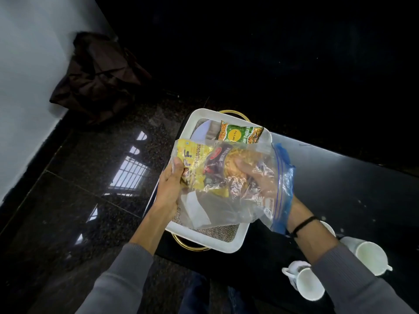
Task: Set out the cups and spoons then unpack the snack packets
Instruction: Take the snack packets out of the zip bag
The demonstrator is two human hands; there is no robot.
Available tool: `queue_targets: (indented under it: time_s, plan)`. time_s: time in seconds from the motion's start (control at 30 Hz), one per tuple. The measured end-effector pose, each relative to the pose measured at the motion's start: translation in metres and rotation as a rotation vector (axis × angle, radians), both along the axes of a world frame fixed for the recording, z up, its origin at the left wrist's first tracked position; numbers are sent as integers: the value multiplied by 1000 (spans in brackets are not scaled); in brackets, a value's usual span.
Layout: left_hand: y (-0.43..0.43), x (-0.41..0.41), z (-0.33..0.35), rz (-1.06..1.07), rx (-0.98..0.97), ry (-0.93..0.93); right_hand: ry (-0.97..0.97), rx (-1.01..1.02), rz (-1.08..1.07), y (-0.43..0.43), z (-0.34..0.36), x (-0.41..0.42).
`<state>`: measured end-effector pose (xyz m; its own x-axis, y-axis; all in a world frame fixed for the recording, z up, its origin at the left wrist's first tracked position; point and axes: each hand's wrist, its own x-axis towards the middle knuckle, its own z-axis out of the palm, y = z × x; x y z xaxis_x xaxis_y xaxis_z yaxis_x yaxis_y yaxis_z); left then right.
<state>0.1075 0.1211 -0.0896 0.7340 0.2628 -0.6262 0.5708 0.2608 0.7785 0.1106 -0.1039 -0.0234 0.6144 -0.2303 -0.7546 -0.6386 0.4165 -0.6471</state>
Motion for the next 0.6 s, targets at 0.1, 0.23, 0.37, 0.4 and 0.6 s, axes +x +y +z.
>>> queue_targets:
  time_s: [0.1,0.23,0.37,0.4,0.6]
  plan:
    - [1,-1,2,-12,-84,52,77,102,55,-4,9,-1]
    - [-3,-4,6,-25,-102,140,11,89,-131,11,0,-9]
    - [-1,-7,-2,87,-122,147,-6,55,-17,0,-15,-3]
    - [1,-9,-5,130,-122,141,12,7,123,-5,-14,3]
    - [24,-17,-16,317,-85,118,-140,-18,337,-12,2,12]
